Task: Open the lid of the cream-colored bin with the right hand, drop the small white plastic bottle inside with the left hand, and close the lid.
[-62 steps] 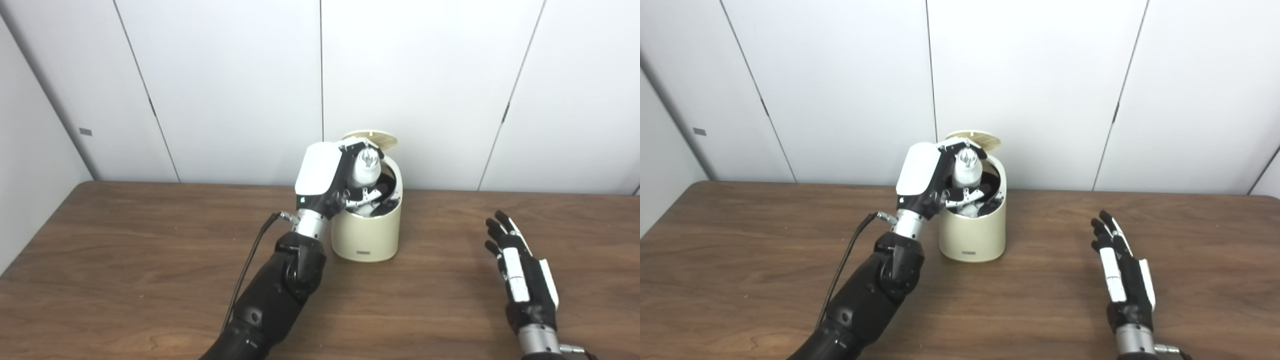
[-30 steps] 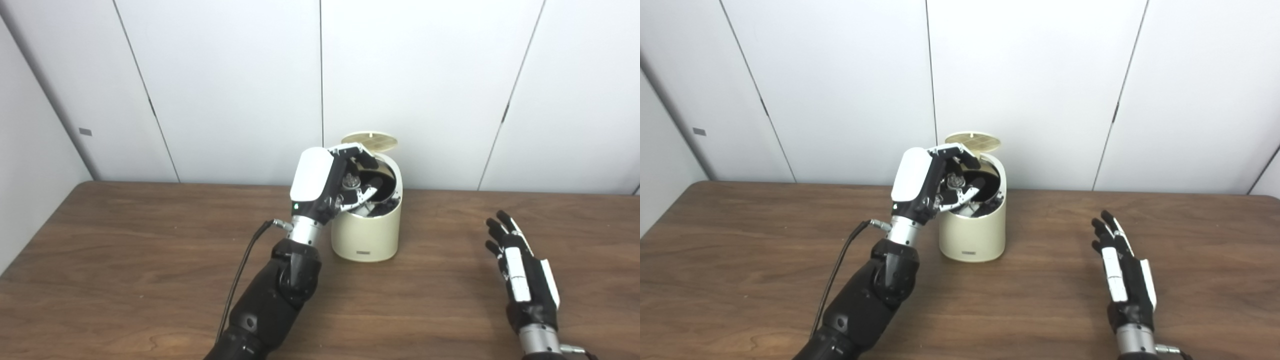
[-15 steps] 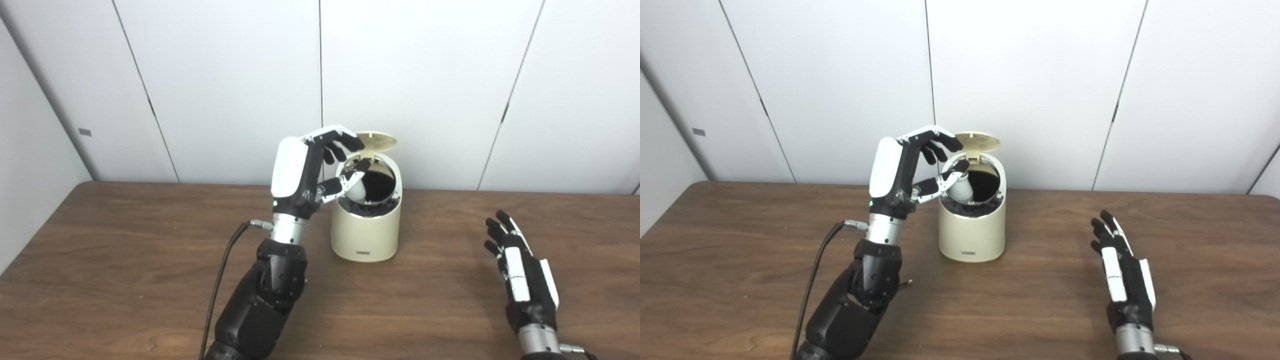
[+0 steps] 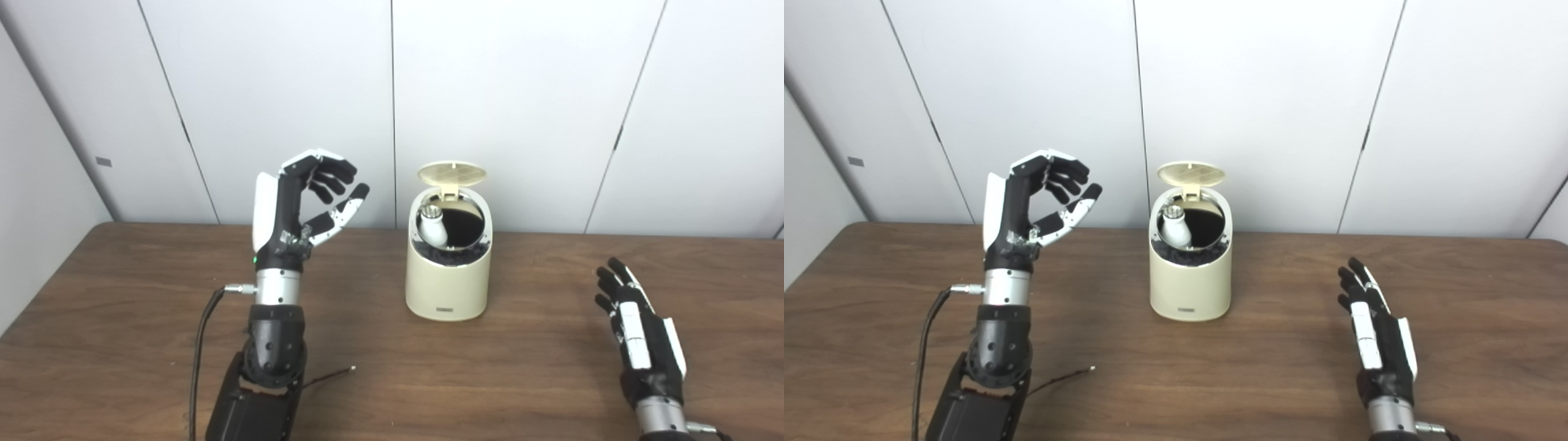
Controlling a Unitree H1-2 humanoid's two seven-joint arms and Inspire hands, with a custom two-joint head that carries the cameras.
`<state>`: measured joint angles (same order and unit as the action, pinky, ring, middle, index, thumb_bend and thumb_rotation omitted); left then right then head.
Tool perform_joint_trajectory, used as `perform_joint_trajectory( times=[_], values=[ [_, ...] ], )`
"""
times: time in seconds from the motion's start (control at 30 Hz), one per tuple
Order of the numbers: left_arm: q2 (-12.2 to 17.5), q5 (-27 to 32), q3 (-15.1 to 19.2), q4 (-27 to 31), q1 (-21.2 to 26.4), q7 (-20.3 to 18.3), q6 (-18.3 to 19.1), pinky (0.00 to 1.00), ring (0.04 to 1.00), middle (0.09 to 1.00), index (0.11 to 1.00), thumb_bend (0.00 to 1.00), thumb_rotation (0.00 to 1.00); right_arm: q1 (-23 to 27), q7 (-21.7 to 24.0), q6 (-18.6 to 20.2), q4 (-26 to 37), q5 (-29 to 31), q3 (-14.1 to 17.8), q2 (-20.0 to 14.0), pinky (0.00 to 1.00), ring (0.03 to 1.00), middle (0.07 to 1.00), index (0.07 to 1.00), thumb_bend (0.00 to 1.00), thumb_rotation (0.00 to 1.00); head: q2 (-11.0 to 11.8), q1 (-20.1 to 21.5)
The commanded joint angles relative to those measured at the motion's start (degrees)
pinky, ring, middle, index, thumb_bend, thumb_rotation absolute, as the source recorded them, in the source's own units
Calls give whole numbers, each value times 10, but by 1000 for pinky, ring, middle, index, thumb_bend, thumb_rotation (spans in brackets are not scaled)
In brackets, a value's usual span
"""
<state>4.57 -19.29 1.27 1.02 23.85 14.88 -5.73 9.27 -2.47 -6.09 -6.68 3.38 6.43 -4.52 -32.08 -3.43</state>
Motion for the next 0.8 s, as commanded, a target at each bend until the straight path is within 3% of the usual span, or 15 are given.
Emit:
perform_joint_trajectory(
  times=[0.0,0.13,0.2,0.23,0.27,0.3,0.33,0.4,0.43,0.57,0.77],
  values=[
    [-8,34,15,38,9,-17,41,378,434,505,501,493,0,-22,2,-9,-25,5,0,8,880,917,883,892,599,879,0,-1],
    [-6,92,35,73,-16,-62,122,432,502,479,519,513,0,-24,2,-8,-20,3,-2,8,888,918,884,891,622,874,-2,0],
    [2,124,38,81,-30,-89,140,503,571,607,504,501,62,-25,1,-7,-18,2,-2,7,886,919,883,892,626,878,-2,0],
    [9,141,38,82,-37,-106,146,571,633,678,642,485,310,-25,0,-6,-17,0,-2,7,887,919,883,892,625,878,-4,2],
    [14,151,38,82,-41,-117,151,623,689,737,714,474,475,-25,0,-6,-16,-1,-2,7,884,917,880,891,623,878,-4,2],
    [20,169,38,84,-51,-135,159,651,718,768,750,468,561,-25,2,-6,-17,2,-2,7,883,916,879,890,622,879,-4,2],
    [24,183,38,86,-59,-148,164,747,795,845,822,464,690,-25,4,-6,-17,5,-1,7,895,925,887,894,617,880,-5,4],
    [29,203,38,87,-75,-165,168,821,853,896,872,452,773,-25,6,-8,-16,11,0,7,899,926,889,894,619,879,-5,4],
    [31,208,37,85,-85,-172,167,890,905,937,918,468,863,-26,8,-7,-15,15,1,8,900,923,887,893,619,872,-5,4],
    [31,226,35,67,-114,-186,151,988,972,984,981,450,954,-27,11,-3,-8,25,4,9,900,917,879,882,599,843,-6,7],
    [19,244,39,42,-143,-188,117,1000,1000,1000,1000,517,999,-28,12,5,1,31,5,9,900,916,881,879,605,828,-8,10]
  ],
)
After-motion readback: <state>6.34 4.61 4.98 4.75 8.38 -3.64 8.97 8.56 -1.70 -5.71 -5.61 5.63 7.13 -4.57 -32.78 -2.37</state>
